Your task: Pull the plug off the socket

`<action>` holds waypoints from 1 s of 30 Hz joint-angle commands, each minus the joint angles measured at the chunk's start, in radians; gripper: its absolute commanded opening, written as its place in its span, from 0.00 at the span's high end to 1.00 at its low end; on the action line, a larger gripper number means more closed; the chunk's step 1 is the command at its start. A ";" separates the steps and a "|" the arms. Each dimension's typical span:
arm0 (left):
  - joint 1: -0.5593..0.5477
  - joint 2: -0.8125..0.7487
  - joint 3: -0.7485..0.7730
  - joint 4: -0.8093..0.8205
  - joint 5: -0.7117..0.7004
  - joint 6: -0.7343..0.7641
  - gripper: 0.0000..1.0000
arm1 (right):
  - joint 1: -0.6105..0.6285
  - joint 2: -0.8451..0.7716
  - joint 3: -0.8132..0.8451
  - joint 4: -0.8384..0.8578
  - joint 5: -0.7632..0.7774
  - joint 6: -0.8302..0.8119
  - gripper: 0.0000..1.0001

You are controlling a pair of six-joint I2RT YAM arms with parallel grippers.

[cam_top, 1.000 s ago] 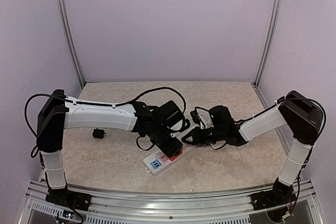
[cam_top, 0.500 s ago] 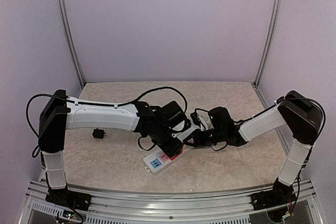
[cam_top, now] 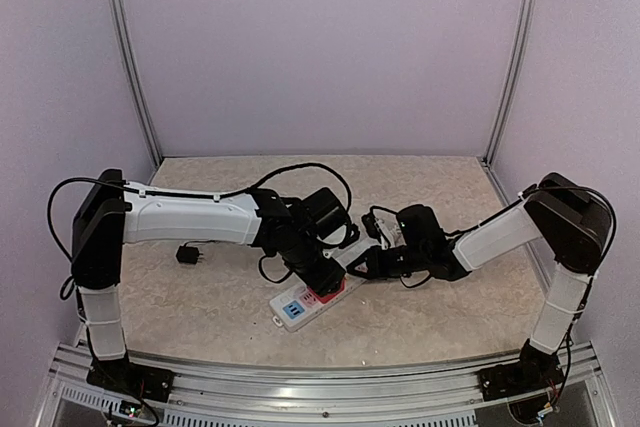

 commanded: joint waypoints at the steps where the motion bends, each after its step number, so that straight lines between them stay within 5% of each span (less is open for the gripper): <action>1: -0.047 0.026 0.122 -0.087 -0.166 0.028 0.76 | 0.007 0.047 -0.030 -0.057 0.014 -0.004 1.00; 7: -0.058 0.073 0.177 -0.156 -0.236 0.035 0.76 | 0.008 0.054 -0.028 -0.057 0.015 -0.006 1.00; 13: -0.011 -0.026 0.094 -0.005 -0.030 -0.001 0.77 | 0.008 0.061 -0.030 -0.058 0.017 -0.011 1.00; 22: -0.099 0.090 0.229 -0.168 -0.277 0.084 0.78 | 0.008 0.073 -0.027 -0.058 0.020 -0.017 1.00; 30: 0.028 -0.022 0.117 -0.031 0.007 -0.018 0.78 | 0.008 0.071 -0.032 -0.064 0.029 -0.024 1.00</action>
